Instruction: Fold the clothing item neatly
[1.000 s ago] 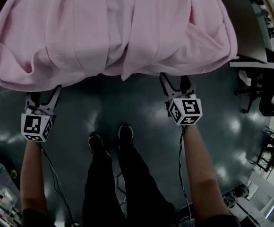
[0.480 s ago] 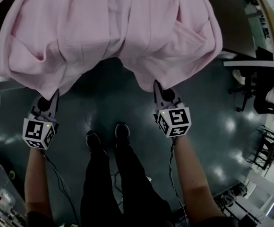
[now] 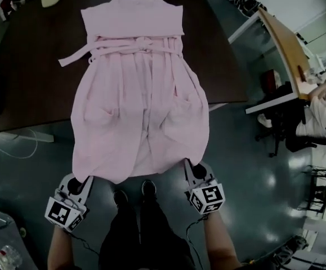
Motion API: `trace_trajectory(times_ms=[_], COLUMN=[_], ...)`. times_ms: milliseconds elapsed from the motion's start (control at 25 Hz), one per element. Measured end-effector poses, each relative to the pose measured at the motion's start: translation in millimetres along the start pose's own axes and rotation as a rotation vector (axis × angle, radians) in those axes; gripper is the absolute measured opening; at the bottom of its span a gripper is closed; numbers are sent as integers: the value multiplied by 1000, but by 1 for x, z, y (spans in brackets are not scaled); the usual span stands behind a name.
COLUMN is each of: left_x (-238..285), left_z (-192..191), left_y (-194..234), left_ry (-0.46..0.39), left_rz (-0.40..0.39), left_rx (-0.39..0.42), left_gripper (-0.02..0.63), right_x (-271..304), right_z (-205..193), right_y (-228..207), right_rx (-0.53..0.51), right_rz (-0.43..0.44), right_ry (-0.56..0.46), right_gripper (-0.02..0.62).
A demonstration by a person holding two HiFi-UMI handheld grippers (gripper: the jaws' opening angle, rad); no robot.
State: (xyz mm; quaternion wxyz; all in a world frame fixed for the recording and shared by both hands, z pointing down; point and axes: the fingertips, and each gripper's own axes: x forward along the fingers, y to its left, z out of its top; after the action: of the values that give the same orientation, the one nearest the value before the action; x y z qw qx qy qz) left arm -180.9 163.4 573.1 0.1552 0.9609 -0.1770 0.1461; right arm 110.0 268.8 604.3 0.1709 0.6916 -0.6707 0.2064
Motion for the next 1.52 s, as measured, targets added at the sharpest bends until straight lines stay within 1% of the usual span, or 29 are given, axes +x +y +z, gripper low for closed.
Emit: trace_trajectory(times_ms=[80,160,240,360,480,560,680,800,960,1120,1240,1320,1400,1520], left_x=[-13,-32,-49,-63,-73,-73,-61,-43,-8,30,51,58,63,72], left_z=[39,73,104,146,183,202,228,256,303,347,373,388,399,405], left_y=[-12,-24,-32,-36,-30,-24,-12,0,29,64,92,113,135,165], left_ry=[-63,-109,-145,-201,-253,-275,-303,-330,-356,-381,-403,-420,-414,-368], left_rz=[-26,-45,-61,-66,-51,-39,-20,8,86,186,270,333,384,441], left_rx=[-29,-50,-37,3,25,47,77,101,141,160,142,125,116,125], left_gripper=[23,23,23,23,23,23,23,23,23,23,23,23,23,23], right_x=[-24,-53,-76,-95,-103,-101,-87,-70,-37,11,43,64,84,112], right_z=[38,72,104,155,204,230,260,286,325,359,386,406,424,443], right_y=[10,21,29,27,19,17,11,-5,-49,-95,-127,-148,-165,-191], right_rx=[-13,-29,-53,-96,-123,-148,-184,-188,-175,-180,-183,-167,-144,-133], right_rz=[-10,-21,-30,-35,-46,-40,-10,18,53,104,143,166,175,158], right_ry=[-43,-79,-120,-184,-253,-291,-335,-382,-443,-447,-448,-457,-465,-464], right_gripper=[8,8,8,8,8,8,8,8,8,8,8,8,8,8])
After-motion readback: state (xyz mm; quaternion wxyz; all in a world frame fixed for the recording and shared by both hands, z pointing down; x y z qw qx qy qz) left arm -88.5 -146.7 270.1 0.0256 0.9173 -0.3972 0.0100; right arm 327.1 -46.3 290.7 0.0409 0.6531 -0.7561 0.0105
